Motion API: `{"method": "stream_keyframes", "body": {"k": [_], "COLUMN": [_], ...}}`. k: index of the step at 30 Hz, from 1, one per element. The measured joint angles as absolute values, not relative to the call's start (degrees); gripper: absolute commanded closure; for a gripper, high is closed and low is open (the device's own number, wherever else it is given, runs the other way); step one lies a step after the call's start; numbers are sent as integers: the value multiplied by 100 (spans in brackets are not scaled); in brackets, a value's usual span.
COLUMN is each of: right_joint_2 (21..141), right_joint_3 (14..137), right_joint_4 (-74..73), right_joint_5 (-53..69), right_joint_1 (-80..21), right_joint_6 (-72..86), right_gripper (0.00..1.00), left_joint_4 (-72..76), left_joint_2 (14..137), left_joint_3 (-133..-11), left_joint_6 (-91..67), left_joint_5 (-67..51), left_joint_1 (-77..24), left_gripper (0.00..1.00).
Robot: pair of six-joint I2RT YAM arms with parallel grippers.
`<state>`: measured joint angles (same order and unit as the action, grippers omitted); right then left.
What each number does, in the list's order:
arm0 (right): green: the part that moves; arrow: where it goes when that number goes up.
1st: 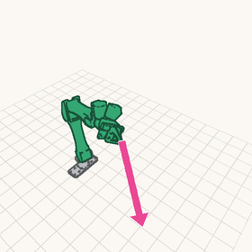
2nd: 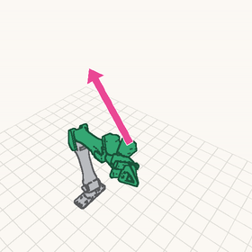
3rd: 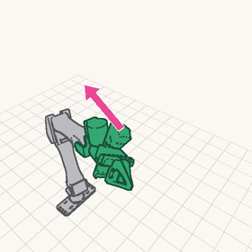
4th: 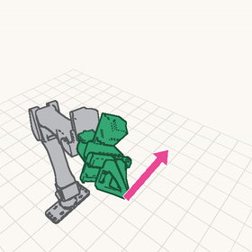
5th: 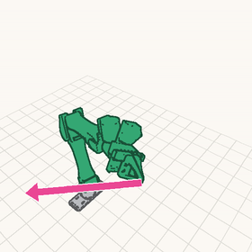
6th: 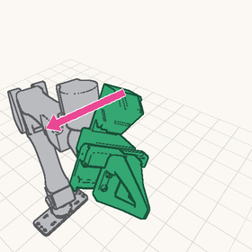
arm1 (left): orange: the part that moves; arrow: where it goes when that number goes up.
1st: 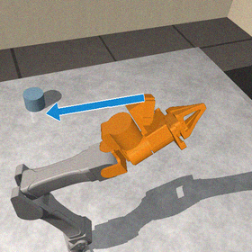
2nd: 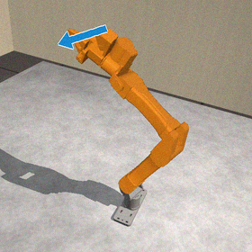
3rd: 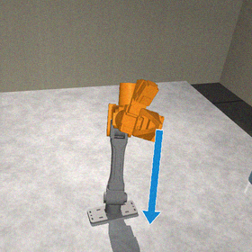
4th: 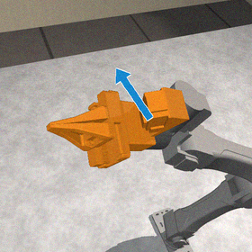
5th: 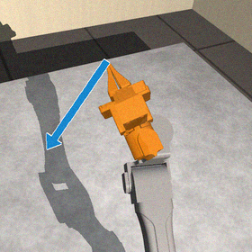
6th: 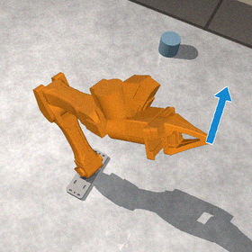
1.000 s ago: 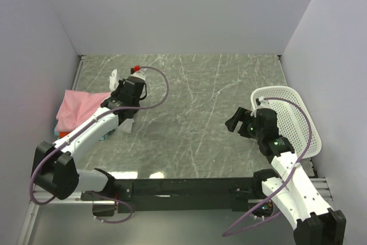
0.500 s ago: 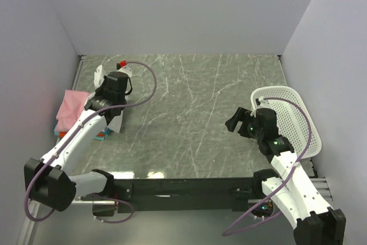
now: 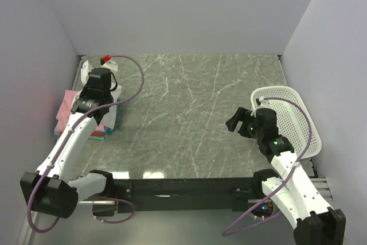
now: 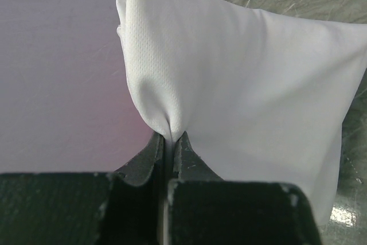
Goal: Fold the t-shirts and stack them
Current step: Neatly place the folded tshirt to the corner
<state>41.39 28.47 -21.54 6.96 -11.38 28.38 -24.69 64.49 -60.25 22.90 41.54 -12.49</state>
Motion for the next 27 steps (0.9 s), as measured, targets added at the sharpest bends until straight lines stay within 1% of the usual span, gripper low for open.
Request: {"method": "stream_keyframes", "body": {"k": [10,20,21,22,23,24,26,27], "right_joint_2": [4139,4169,4169,4171,4171,4176,4200,4222], "right_joint_3": [2847,2847,2847,2847,2847,2847,2847,2847], "right_joint_4": [-2191,-2196,-2198,-2198,-2198,-2198,-2196,-2196], "right_joint_5": [541,325,307,296,287,281,274,274], "right_joint_1": [-1138,-1138,-1138,-1138,-1138,-1138,-1138,-1138], "right_joint_6": [2840,2840,2840,2840,2838,2840,2838,2838], "right_gripper": [7,7,7,7,7,7,7,7], "left_joint_4": [-2344,-2314,-2296,-2292,-2290,-2279,-2261,-2252], "left_joint_2": [6866,7373,7400,7424,7448,7478,7535,7572], "left_joint_3": [-6007,-6007,-6007,-6007,-6007,-6007,-6016,-6029], "left_joint_6": [2379,2506,2508,2532,2578,2571,2602,2596], "left_joint_5": [3581,3297,3301,3330,3354,3402,3444,3472], "left_joint_1": [-340,261,336,401,434,456,460,460], "left_gripper": [99,99,78,63,54,38,1,1]}}
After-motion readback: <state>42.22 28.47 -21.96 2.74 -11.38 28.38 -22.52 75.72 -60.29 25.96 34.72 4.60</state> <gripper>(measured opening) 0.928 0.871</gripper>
